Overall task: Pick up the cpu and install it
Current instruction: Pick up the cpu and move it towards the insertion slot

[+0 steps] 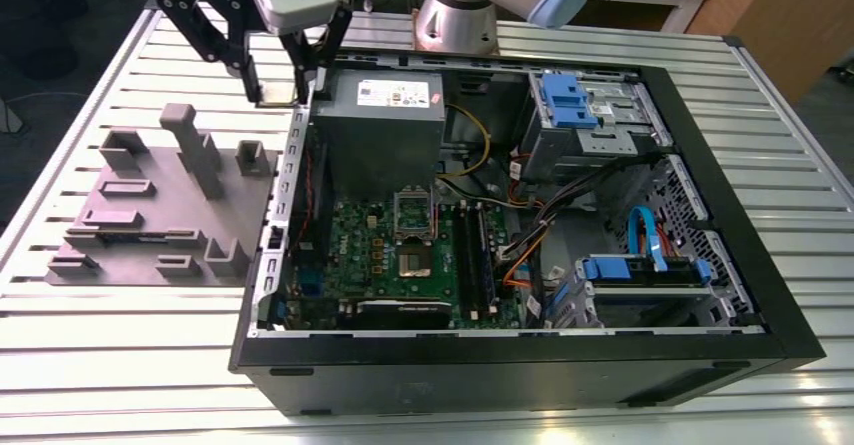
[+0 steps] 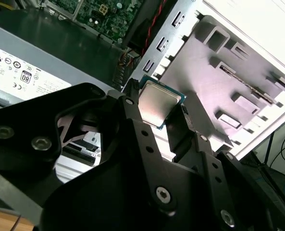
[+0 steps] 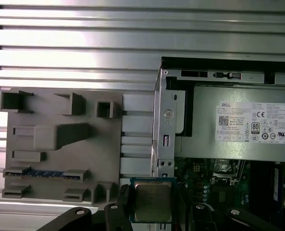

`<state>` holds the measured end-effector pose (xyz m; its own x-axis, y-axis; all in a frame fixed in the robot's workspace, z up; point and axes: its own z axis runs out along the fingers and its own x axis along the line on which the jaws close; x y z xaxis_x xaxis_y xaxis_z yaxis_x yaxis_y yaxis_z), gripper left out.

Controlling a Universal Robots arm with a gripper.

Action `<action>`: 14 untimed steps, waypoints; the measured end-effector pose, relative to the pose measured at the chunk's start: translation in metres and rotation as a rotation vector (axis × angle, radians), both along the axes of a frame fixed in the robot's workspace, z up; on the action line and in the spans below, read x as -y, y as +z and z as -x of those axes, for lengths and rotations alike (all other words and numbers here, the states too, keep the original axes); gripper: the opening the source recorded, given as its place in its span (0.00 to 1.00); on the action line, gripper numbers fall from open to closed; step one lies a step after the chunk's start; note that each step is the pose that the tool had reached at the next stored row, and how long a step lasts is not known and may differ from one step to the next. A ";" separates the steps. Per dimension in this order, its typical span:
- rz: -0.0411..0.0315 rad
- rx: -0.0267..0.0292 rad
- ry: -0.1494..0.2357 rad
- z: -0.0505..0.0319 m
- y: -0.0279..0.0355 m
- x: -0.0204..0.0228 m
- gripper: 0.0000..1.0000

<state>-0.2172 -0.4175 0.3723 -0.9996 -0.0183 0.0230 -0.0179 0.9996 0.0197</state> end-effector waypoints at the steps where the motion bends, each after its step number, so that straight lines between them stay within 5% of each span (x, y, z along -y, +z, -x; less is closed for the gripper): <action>1: -0.0001 0.0001 0.000 -0.0011 0.0000 0.0001 0.47; 14: -0.0001 0.0001 0.000 -0.0118 -0.0001 0.0002 0.47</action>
